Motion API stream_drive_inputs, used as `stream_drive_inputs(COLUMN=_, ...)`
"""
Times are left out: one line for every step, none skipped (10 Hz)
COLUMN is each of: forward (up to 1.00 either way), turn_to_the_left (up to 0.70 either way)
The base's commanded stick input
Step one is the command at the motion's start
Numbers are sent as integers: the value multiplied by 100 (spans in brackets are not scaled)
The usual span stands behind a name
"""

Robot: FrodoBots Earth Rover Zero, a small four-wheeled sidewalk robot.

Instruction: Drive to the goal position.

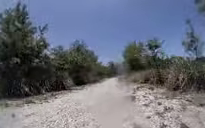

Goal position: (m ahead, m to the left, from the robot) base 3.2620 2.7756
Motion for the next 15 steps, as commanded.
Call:
stream_drive_inputs(forward=30, turn_to_the_left=-69)
stream_drive_inputs(forward=30, turn_to_the_left=-23)
stream_drive_inputs(forward=30, turn_to_the_left=0)
stream_drive_inputs(forward=30, turn_to_the_left=0)
stream_drive_inputs(forward=30, turn_to_the_left=0)
stream_drive_inputs(forward=30, turn_to_the_left=0)
stream_drive_inputs(forward=30, turn_to_the_left=0)
stream_drive_inputs(forward=30, turn_to_the_left=0)
stream_drive_inputs(forward=30, turn_to_the_left=0)
stream_drive_inputs(forward=30, turn_to_the_left=0)
stream_drive_inputs(forward=30, turn_to_the_left=0)
stream_drive_inputs(forward=30, turn_to_the_left=0)
stream_drive_inputs(forward=30, turn_to_the_left=0)
stream_drive_inputs(forward=30, turn_to_the_left=0)
stream_drive_inputs(forward=30, turn_to_the_left=0)
